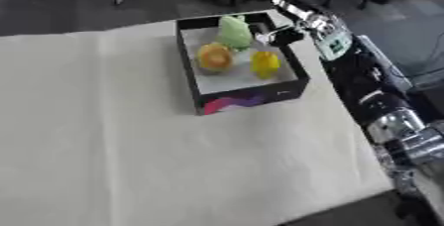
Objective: Pick up the objects with one hand, pass them to the other hand, and then place them into the box on the other side of the table.
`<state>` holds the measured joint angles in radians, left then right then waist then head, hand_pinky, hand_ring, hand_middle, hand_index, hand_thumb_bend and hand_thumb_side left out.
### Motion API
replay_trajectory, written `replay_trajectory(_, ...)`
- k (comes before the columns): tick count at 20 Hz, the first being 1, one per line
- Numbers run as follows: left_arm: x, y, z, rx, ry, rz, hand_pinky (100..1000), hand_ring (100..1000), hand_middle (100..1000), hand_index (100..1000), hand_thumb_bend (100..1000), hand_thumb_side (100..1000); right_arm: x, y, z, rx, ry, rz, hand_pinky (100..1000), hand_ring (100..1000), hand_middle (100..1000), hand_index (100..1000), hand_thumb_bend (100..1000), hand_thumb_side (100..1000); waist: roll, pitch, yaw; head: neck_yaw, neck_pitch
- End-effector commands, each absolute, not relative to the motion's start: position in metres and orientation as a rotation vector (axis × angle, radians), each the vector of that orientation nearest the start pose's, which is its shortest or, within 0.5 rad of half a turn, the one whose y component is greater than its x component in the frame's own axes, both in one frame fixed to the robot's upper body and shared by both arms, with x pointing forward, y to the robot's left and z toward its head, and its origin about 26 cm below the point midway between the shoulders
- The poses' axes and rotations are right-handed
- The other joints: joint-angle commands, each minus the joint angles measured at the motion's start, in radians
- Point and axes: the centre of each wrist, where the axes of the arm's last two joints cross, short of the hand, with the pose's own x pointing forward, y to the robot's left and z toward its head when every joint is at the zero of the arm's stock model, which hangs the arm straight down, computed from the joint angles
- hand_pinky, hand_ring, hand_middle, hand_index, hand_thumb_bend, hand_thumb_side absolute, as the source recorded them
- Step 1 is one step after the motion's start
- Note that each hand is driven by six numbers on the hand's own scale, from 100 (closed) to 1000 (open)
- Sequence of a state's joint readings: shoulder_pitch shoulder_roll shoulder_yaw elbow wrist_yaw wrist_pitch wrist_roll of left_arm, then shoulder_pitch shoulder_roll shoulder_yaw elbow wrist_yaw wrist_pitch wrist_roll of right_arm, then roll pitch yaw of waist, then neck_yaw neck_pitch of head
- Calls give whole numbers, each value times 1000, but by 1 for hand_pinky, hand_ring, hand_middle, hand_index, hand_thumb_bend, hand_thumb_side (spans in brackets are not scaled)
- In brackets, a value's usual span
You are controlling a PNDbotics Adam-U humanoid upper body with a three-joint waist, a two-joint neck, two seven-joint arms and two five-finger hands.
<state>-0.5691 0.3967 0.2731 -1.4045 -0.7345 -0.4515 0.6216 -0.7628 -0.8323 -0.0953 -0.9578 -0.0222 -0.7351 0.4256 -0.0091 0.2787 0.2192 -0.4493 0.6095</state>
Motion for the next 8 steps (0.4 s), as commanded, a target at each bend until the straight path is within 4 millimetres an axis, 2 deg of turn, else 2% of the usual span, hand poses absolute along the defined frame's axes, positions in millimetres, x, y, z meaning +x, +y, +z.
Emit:
replay_trajectory(1,383,382,200,-1734,3001,49,758,695,752,856,435,456,392,-461,274,-300,-2324,906,1000,1000,955,1000,100,470,-1,-21,3,62,-3)
replay_trajectory(3,377,391,197,-1769,3041,-94,759,690,759,879,291,622,381,-453,275,-48,-2345,802,1000,1000,994,1000,100,490,-1,-21,5,114,-2)
replay_trajectory(4,374,395,194,-1777,3069,-172,763,692,764,891,207,738,375,-452,274,40,-2348,759,1000,1000,1000,1000,100,490,-1,-21,7,137,0)
replay_trajectory(5,371,398,193,-1774,3100,-238,766,694,767,901,165,803,370,-451,272,104,-2348,715,1000,1000,1000,1000,100,487,-2,-21,9,152,3)
replay_trajectory(6,369,400,192,-1761,3137,-301,768,695,770,911,153,827,365,-451,270,149,-2350,669,1000,1000,1000,1000,100,478,-2,-22,11,162,5)
replay_trajectory(8,366,403,188,-1697,3259,-468,769,695,772,929,202,792,357,-448,266,188,-2357,579,1000,1000,1000,1000,100,470,-2,-25,14,175,10)
